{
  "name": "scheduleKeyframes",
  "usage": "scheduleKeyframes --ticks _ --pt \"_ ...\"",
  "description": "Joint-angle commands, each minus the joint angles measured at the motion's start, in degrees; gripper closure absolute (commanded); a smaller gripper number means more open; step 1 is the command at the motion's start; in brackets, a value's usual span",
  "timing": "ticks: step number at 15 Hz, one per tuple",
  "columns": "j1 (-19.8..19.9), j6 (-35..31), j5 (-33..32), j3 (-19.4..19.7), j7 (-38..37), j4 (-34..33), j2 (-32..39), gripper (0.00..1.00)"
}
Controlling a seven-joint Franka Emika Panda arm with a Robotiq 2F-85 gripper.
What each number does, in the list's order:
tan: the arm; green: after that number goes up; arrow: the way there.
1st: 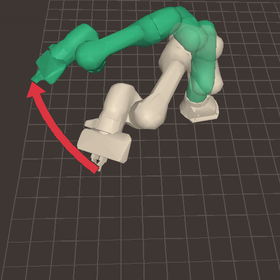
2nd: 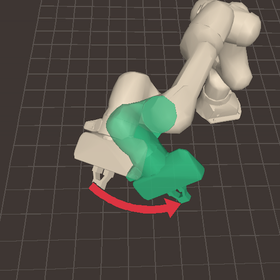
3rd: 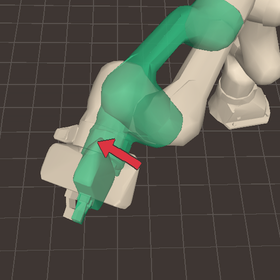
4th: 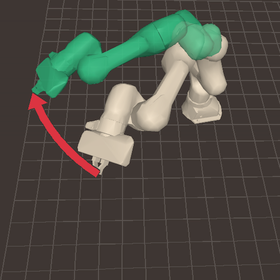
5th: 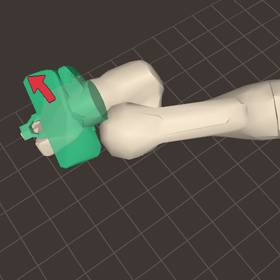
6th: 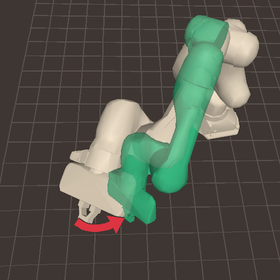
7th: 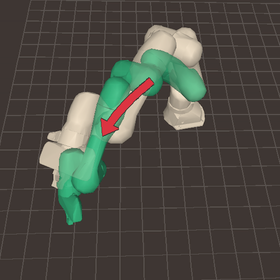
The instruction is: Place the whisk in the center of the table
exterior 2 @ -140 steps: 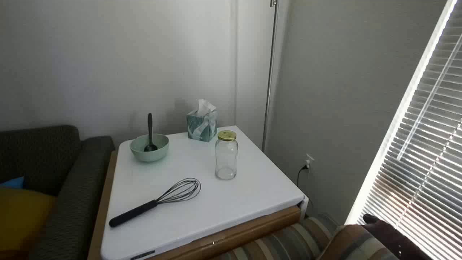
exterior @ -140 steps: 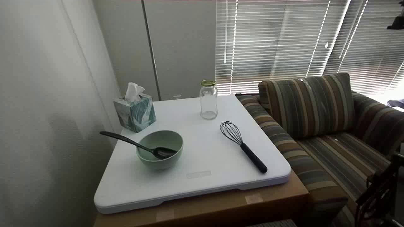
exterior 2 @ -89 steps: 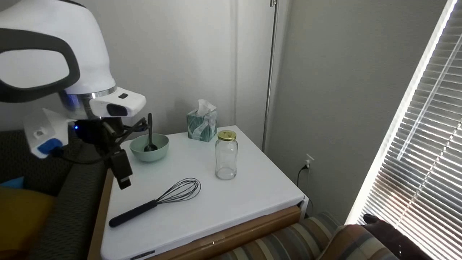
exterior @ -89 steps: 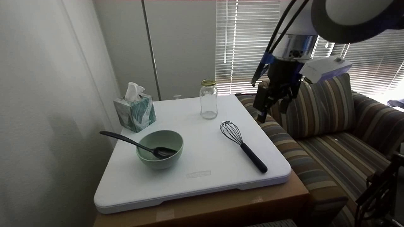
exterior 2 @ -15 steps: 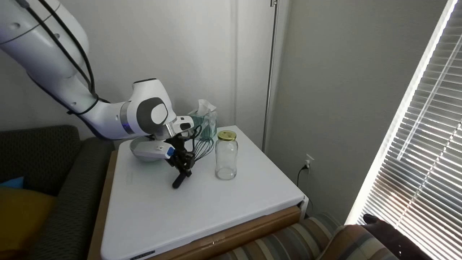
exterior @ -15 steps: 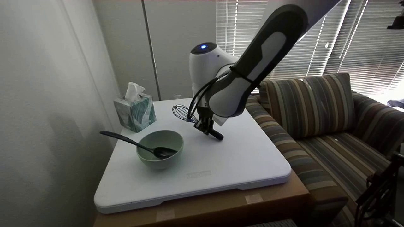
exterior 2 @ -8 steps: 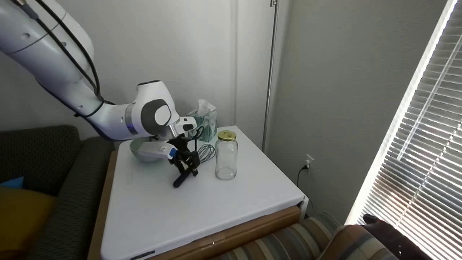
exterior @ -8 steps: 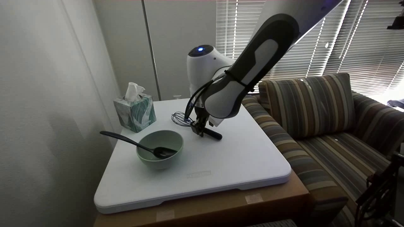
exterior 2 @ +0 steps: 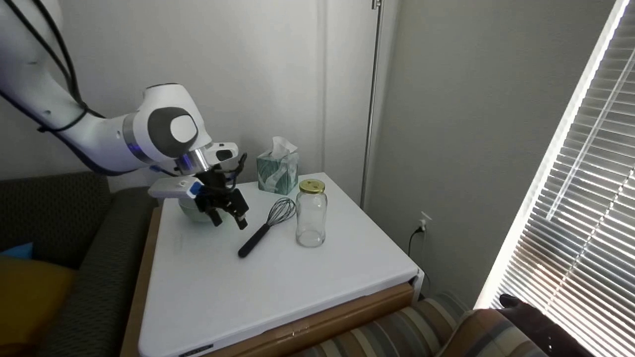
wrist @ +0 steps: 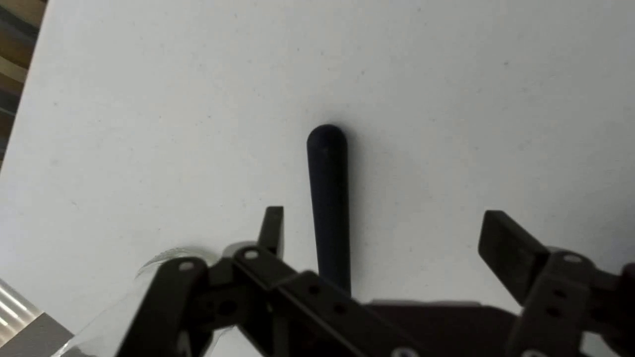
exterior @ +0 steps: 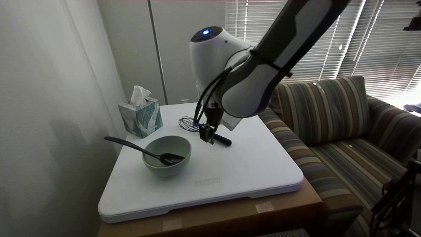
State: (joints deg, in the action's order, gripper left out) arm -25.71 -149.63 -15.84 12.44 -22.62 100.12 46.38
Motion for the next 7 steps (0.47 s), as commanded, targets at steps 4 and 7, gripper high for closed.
scheduleKeyframes --ticks 4,7 --pt "-2.2 1.5 -6.2 -0.2 -6.2 11.1 -11.5 0.00" --pt "-2.6 2.2 -8.1 -0.7 -8.3 16.8 -17.5 0.00"
